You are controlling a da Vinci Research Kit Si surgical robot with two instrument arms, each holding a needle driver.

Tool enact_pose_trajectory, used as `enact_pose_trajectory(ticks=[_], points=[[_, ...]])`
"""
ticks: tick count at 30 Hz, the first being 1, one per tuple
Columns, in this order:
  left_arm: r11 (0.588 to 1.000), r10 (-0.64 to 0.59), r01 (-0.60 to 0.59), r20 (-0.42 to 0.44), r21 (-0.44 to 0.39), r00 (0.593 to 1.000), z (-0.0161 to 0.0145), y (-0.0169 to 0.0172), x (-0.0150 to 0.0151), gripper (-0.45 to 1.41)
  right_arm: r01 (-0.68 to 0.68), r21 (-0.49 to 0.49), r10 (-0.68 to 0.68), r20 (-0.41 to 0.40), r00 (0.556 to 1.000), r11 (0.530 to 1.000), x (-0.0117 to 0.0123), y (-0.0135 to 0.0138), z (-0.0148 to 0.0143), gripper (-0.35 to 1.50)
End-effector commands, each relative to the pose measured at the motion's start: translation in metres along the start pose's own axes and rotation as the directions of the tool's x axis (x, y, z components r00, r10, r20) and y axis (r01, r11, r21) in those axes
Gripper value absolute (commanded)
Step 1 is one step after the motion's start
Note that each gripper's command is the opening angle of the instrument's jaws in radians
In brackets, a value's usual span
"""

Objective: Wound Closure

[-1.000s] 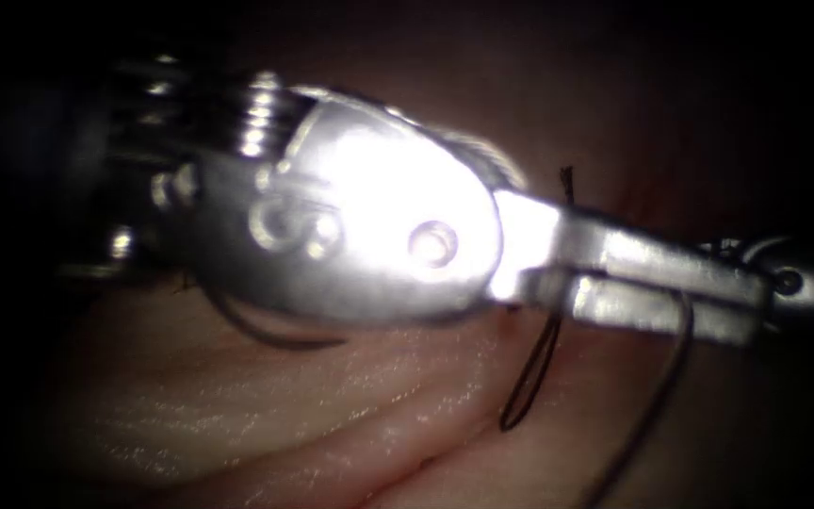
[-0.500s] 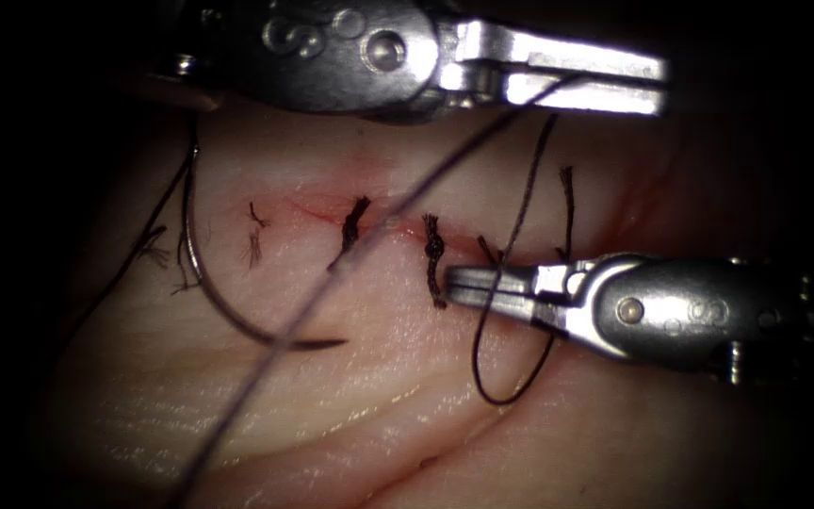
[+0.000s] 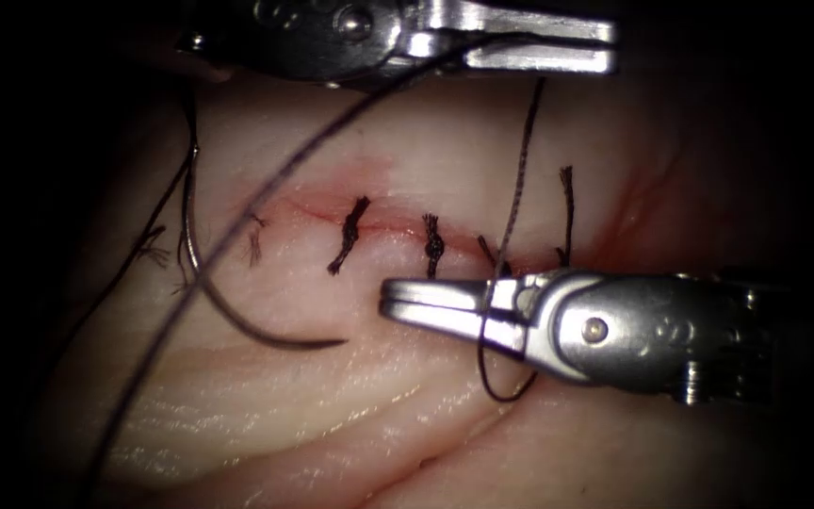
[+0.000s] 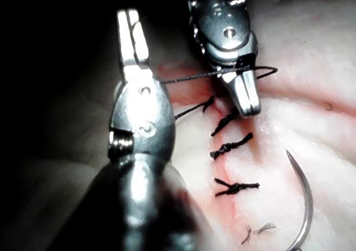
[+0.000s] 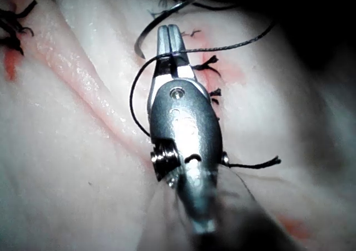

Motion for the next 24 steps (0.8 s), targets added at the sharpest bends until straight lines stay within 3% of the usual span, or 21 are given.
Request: enact_pose_trajectory(ticks=[1, 4, 12, 18, 24], points=[[1.0, 0.007, -0.007, 0.013, 0.005, 1.0, 0.0002, -0.0003, -0.001, -0.45, -0.012, -0.009, 0.012, -0.037, 0.999, 1.0, 0.0, 0.0003, 0.0002, -0.35], [0.999, 0.031, -0.031, 0.056, 0.013, 0.998, -0.001, 0.0007, -0.0032, -0.45, -0.059, -0.017, 0.056, -0.143, 0.988, 0.998, 0.0008, 0.0008, -0.0003, -0.35], [0.998, 0.058, -0.061, 0.121, 0.019, 0.991, -0.0028, 0.0033, -0.0067, -0.45, -0.139, -0.032, 0.133, -0.146, 0.98, 0.99, 0.0013, 0.0018, -0.0031, -0.35], [0.999, 0.041, -0.043, 0.132, 0.013, 0.99, -0.0041, 0.0047, -0.0077, -0.45, -0.174, -0.063, 0.164, -0.146, 0.976, 0.983, 0.002, 0.0029, -0.006, -0.35], [1.0, 0.012, -0.011, 0.168, -0.008, 0.986, -0.0028, 0.0079, -0.0093, -0.45, -0.215, -0.117, 0.196, -0.157, 0.968, 0.97, 0.002, 0.0038, -0.0071, -0.35]])
